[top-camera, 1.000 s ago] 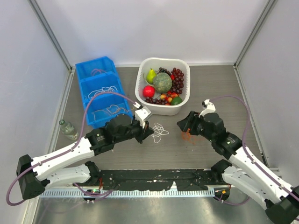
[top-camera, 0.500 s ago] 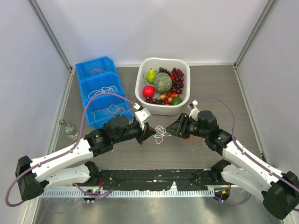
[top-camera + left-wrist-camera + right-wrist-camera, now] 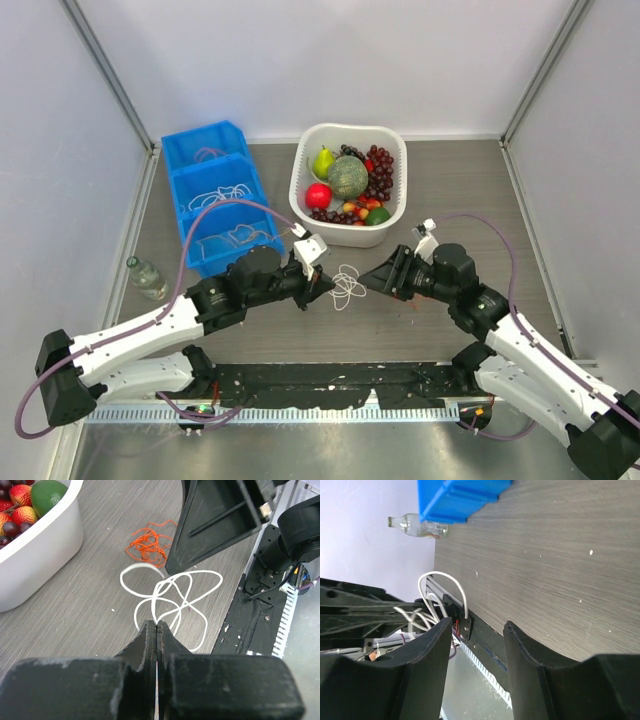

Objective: Untangle the cables

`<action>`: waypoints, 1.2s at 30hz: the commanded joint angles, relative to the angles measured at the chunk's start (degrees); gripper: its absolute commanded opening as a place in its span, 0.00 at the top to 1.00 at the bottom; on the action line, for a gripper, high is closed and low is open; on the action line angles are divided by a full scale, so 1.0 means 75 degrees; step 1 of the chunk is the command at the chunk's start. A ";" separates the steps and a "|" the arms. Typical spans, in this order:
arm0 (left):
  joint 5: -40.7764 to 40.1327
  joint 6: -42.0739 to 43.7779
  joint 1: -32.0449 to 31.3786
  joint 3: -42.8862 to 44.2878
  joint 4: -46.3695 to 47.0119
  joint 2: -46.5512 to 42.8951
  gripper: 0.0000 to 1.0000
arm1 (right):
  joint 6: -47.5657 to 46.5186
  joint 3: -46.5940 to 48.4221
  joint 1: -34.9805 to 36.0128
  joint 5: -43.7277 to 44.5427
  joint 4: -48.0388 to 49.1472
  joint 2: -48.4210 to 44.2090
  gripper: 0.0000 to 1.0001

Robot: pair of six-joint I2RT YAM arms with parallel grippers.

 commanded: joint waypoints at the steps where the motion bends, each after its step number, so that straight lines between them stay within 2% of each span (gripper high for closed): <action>1: -0.0067 0.0220 -0.0054 0.0158 0.0161 0.0059 1.00 | -0.0378 0.0496 0.0025 0.0072 -0.0048 -0.0209 0.49; 14: -0.0289 0.0267 -0.0089 0.0252 0.0126 0.0153 1.00 | 0.0384 -0.0301 0.0013 -0.1030 0.1196 -0.0045 0.59; 22: -0.0418 0.0244 -0.0101 0.0287 0.0149 0.0235 1.00 | 0.0981 -0.0711 0.0036 -0.1347 0.2284 -0.0080 0.70; 24: -0.0465 0.0232 -0.0101 0.0299 0.0150 0.0293 1.00 | 0.1064 -0.0700 0.0037 -0.1405 0.2472 -0.0080 0.80; 26: -0.0547 0.0162 -0.0101 0.0310 0.0068 0.0317 1.00 | 0.0971 -0.0630 0.0036 -0.1324 0.2392 -0.0173 0.99; 28: -0.0734 -0.0025 -0.0113 0.0381 -0.0142 0.0364 0.98 | 0.0562 -0.0419 0.0036 -0.0845 0.1694 -0.0512 0.99; 30: -0.0863 -0.0224 -0.0101 0.0369 -0.0307 0.0375 0.84 | 0.0011 -0.0161 0.0060 -0.0119 0.0838 -0.0934 0.99; 32: -0.1144 -0.0377 -0.0113 0.0160 -0.0285 0.0259 0.60 | -0.0353 -0.0008 0.0060 0.0339 0.0576 -0.1251 0.99; 33: -0.1168 -0.0482 -0.0090 0.0031 -0.0191 0.0165 0.53 | -0.0377 0.0004 0.0060 0.0340 0.0563 -0.1356 0.99; 36: -0.1133 -0.0728 -0.0089 -0.0380 0.0125 -0.0209 0.40 | -0.0401 0.0050 0.0060 0.0095 0.0773 -0.1264 0.99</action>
